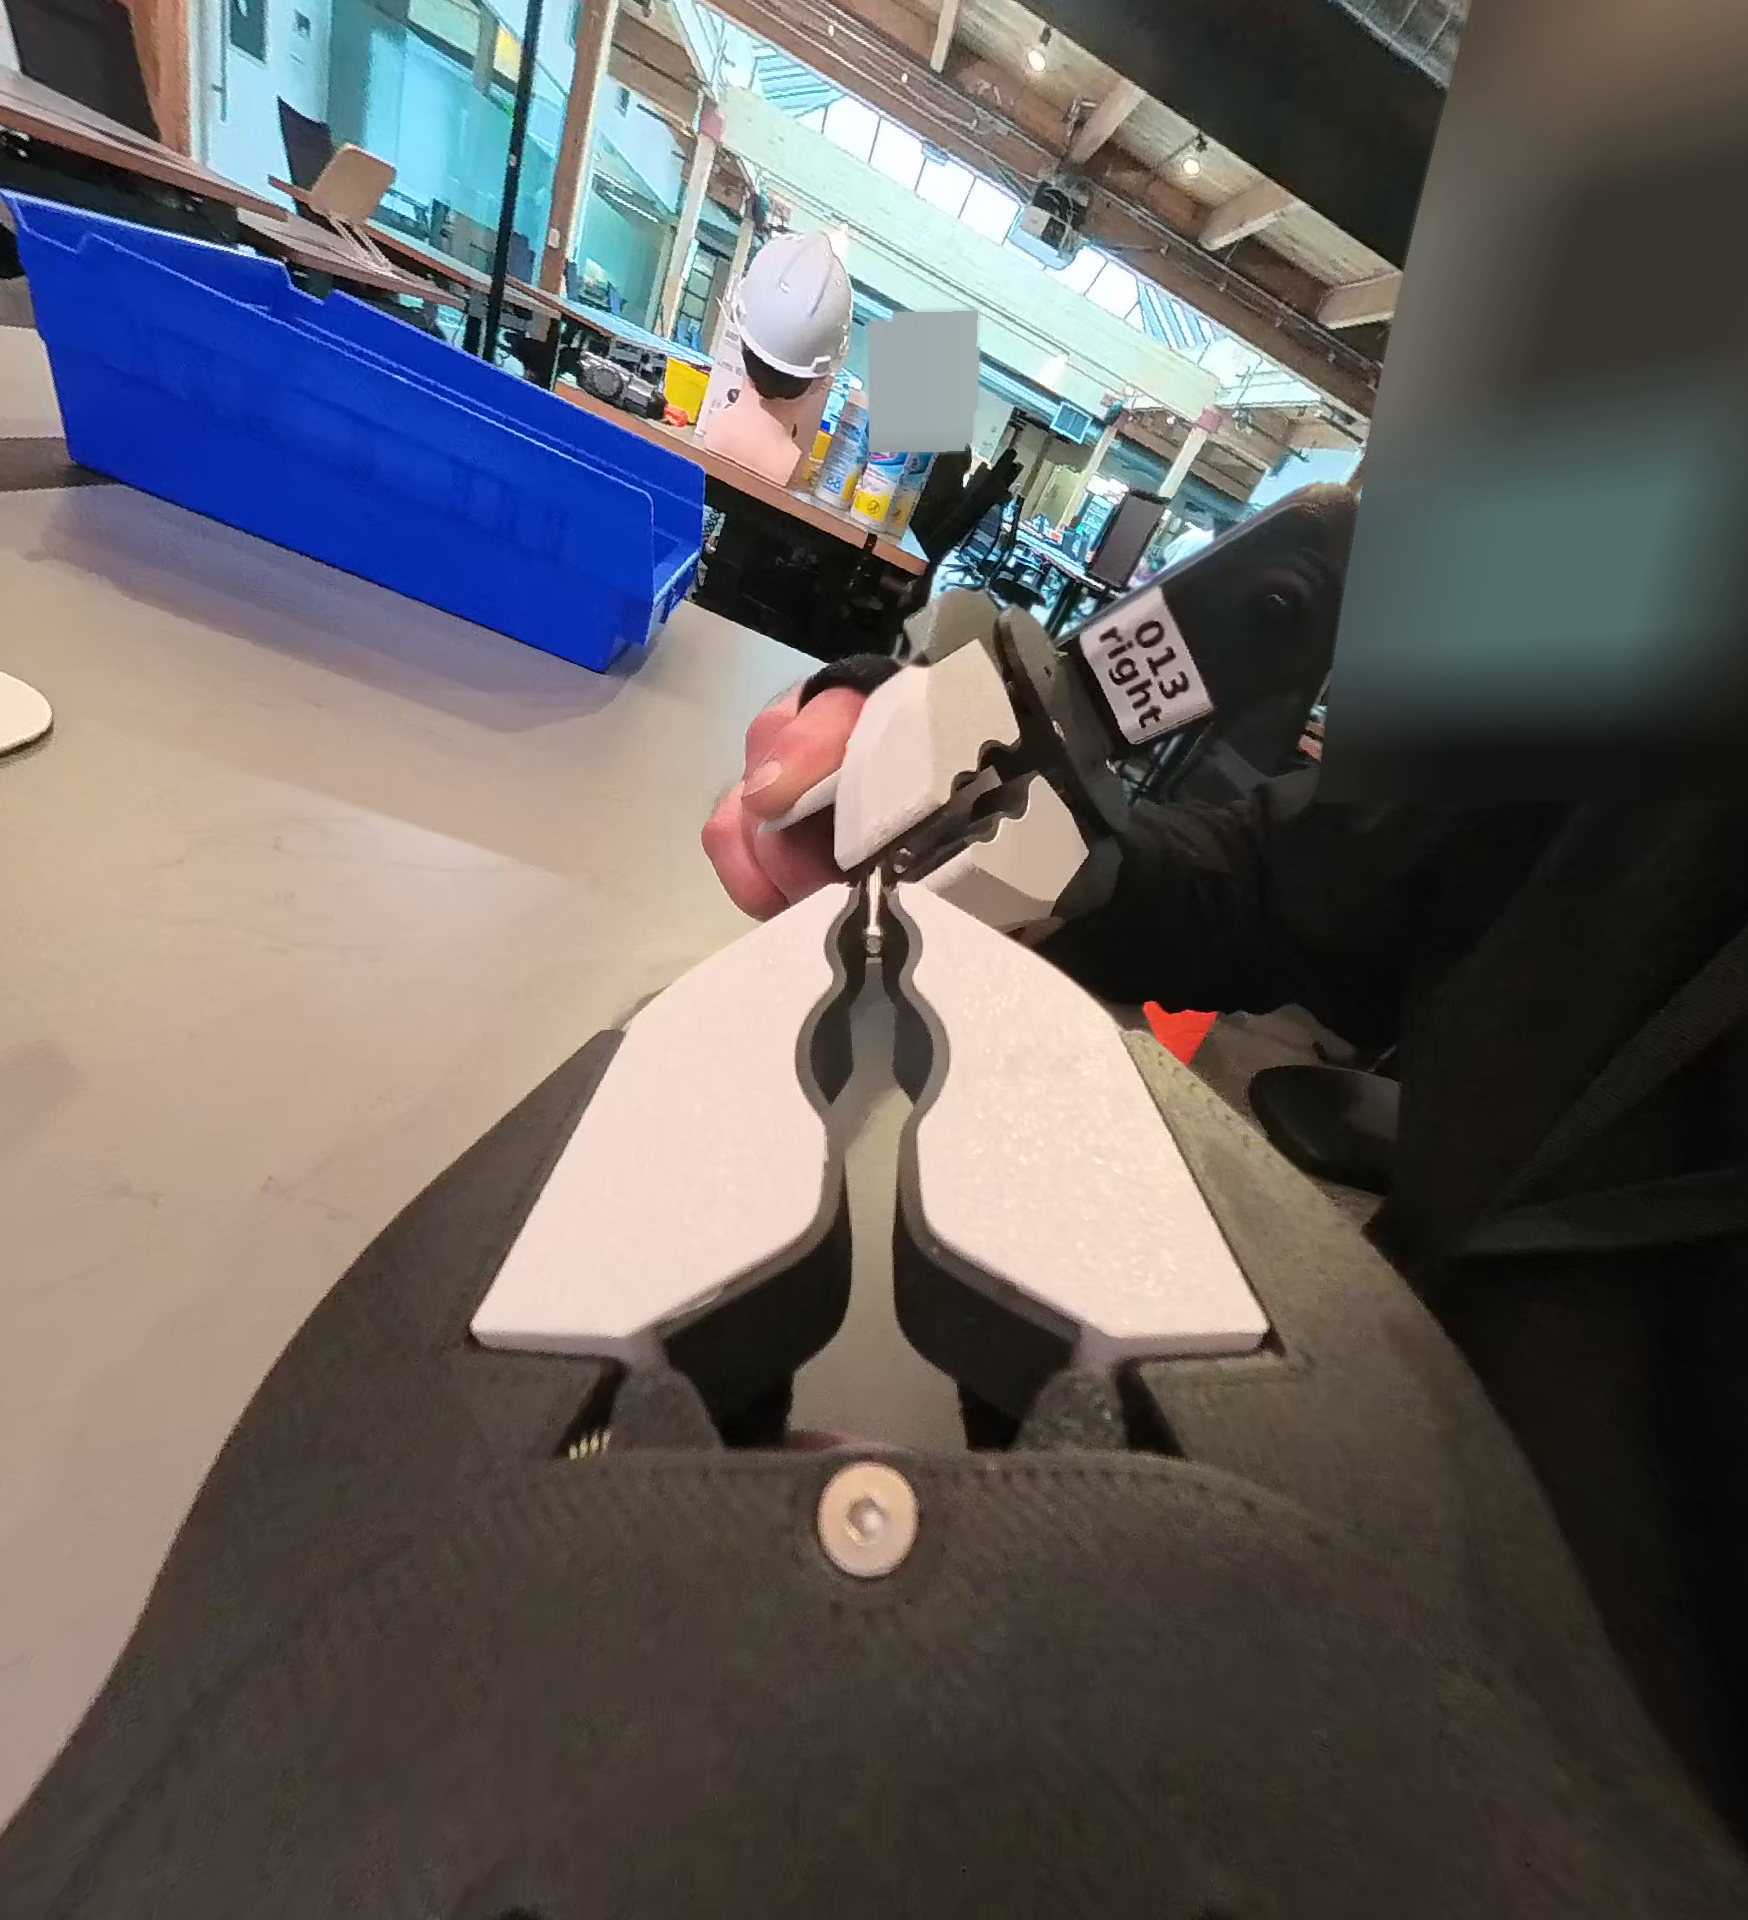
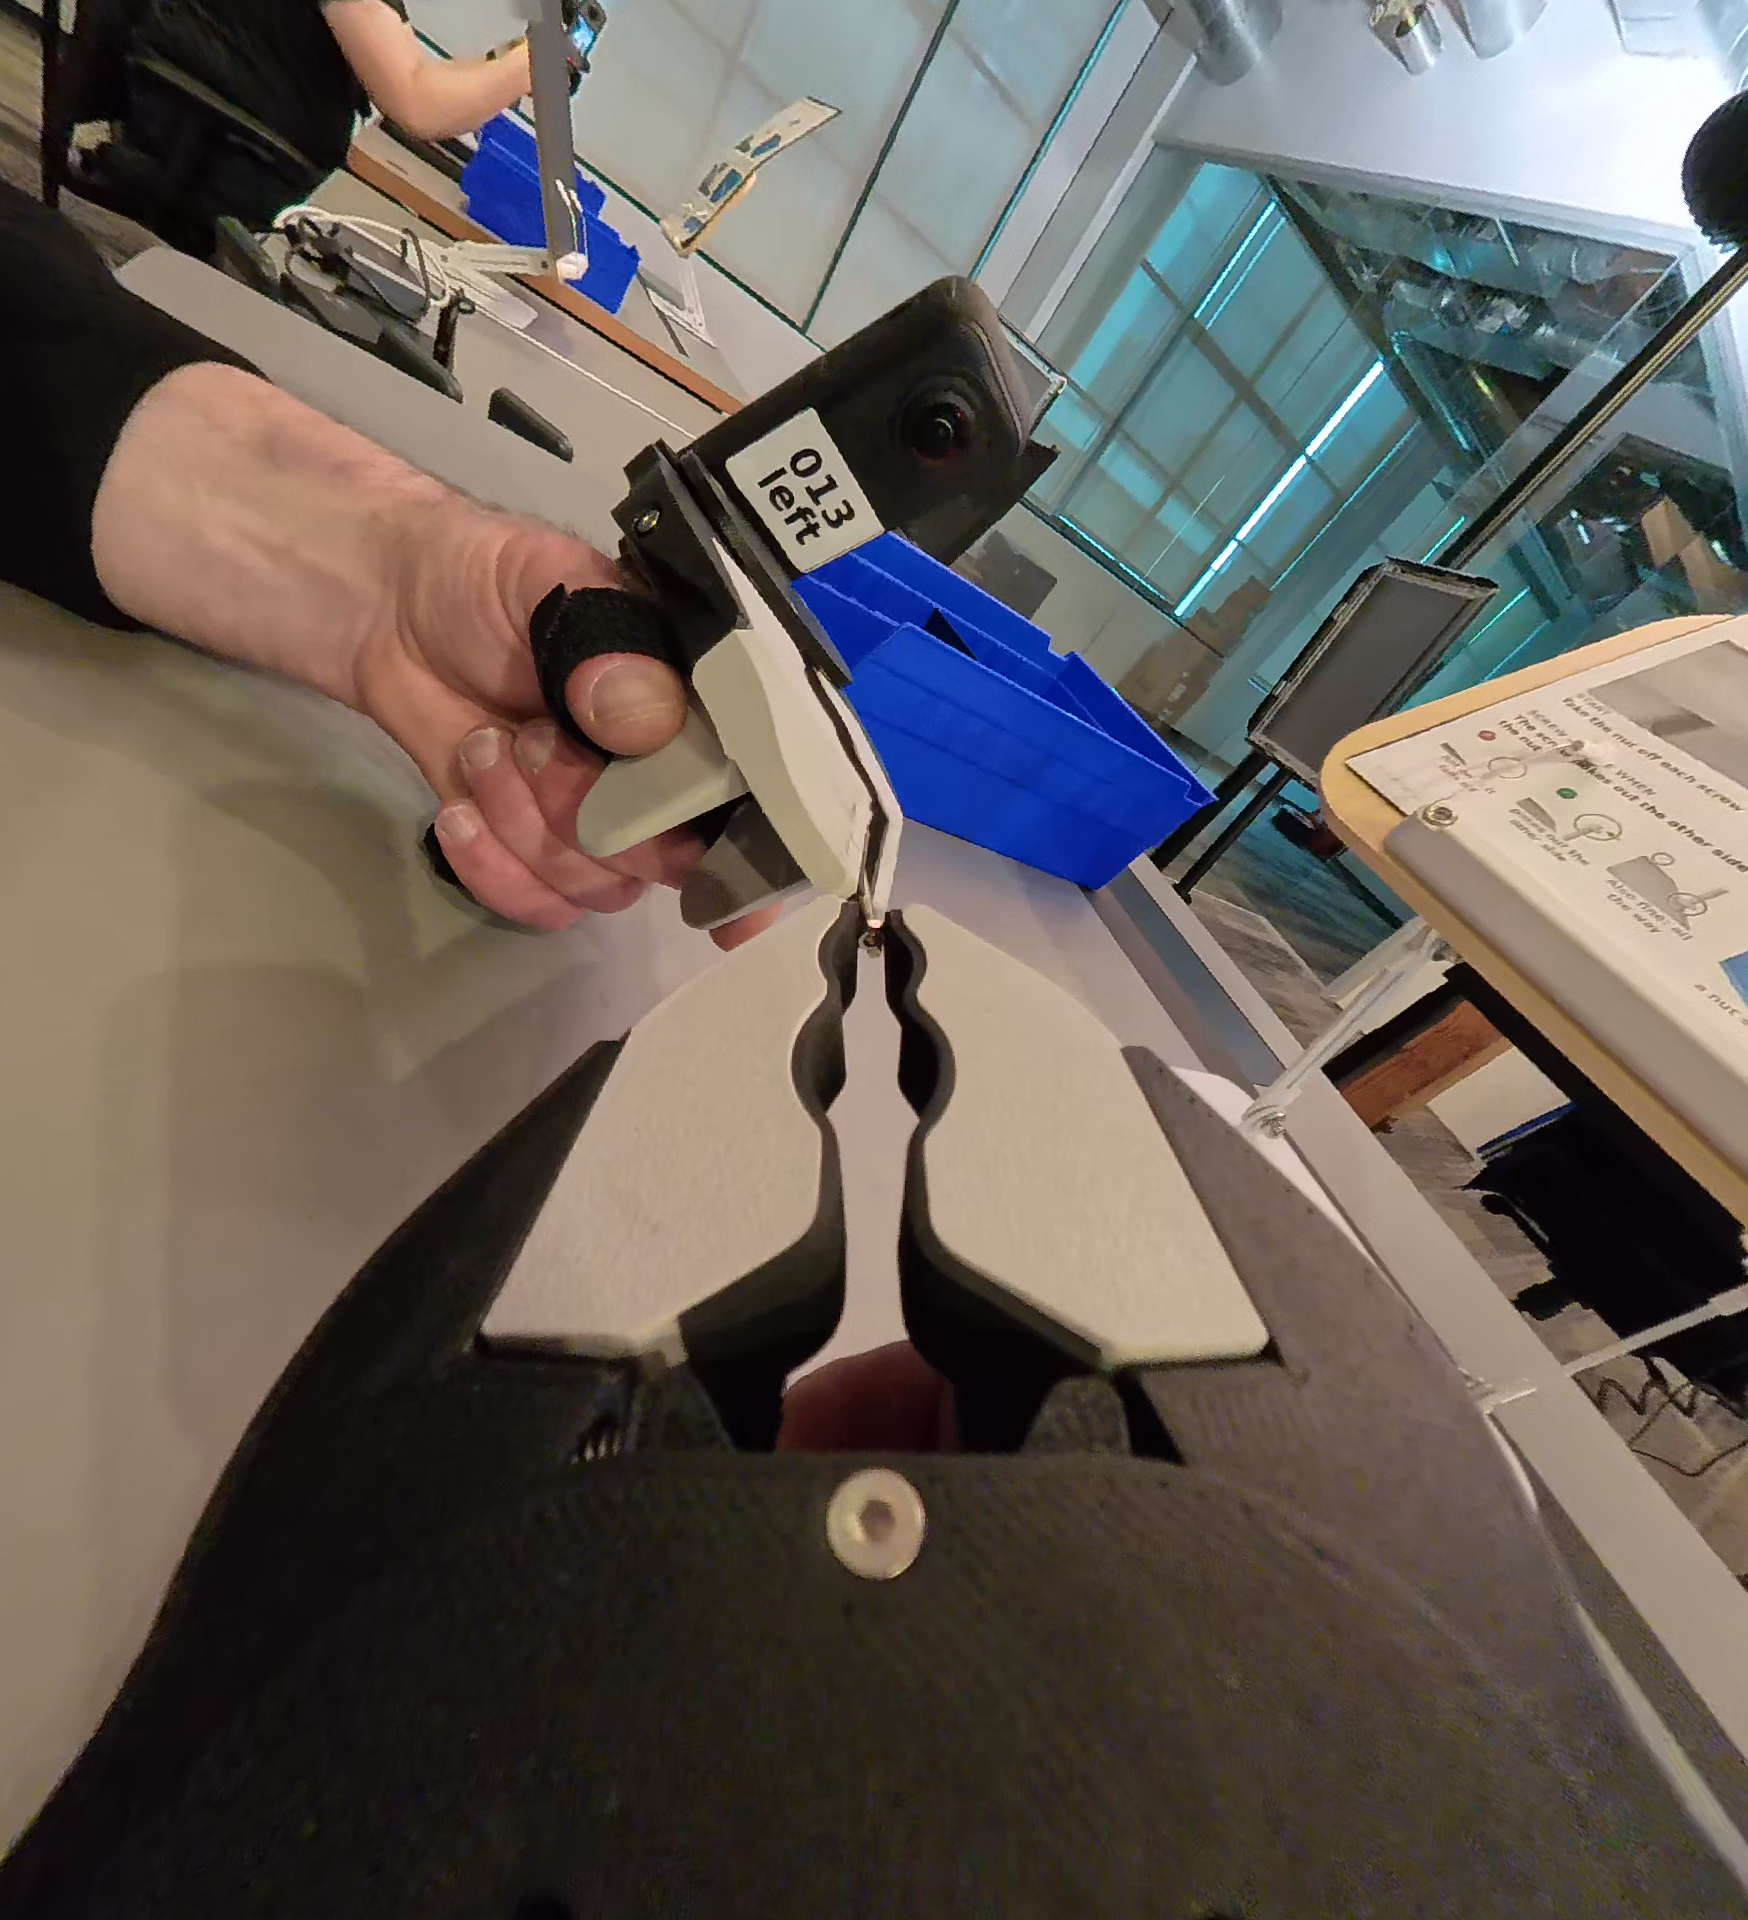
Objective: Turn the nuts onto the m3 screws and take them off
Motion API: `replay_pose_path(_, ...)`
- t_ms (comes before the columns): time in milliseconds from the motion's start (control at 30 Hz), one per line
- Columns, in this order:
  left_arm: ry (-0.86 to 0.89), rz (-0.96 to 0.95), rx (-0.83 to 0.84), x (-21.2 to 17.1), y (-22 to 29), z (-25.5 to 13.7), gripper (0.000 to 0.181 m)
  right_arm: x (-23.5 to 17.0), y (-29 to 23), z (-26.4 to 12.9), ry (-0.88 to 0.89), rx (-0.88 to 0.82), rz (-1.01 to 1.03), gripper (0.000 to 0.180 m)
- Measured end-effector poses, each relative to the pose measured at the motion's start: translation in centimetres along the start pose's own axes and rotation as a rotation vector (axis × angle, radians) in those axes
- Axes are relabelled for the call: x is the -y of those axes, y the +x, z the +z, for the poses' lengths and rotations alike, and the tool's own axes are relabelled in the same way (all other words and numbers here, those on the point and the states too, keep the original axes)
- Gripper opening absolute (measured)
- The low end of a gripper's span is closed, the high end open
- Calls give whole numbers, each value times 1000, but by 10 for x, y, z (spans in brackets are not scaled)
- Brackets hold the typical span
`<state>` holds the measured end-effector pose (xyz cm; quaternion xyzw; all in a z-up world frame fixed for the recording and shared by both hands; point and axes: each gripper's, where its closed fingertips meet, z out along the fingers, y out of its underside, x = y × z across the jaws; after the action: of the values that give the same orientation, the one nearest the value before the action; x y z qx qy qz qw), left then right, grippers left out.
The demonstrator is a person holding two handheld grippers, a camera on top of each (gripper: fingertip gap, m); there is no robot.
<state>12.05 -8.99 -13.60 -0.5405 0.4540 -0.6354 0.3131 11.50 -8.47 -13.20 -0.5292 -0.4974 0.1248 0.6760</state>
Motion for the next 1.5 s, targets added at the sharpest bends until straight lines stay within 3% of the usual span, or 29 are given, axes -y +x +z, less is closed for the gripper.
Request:
replay_pose_path(33,0,5,3,0,0,0,2,0,0,0,7,4,19,5)
replay_pose_path(367,-5,50,37,4,2,0,2,-1,2,-1,38,43,140,5)
replay_pose_path(1500,77,-53,-24,11,5,2,2,5,8,-1,67,-52,72,5)
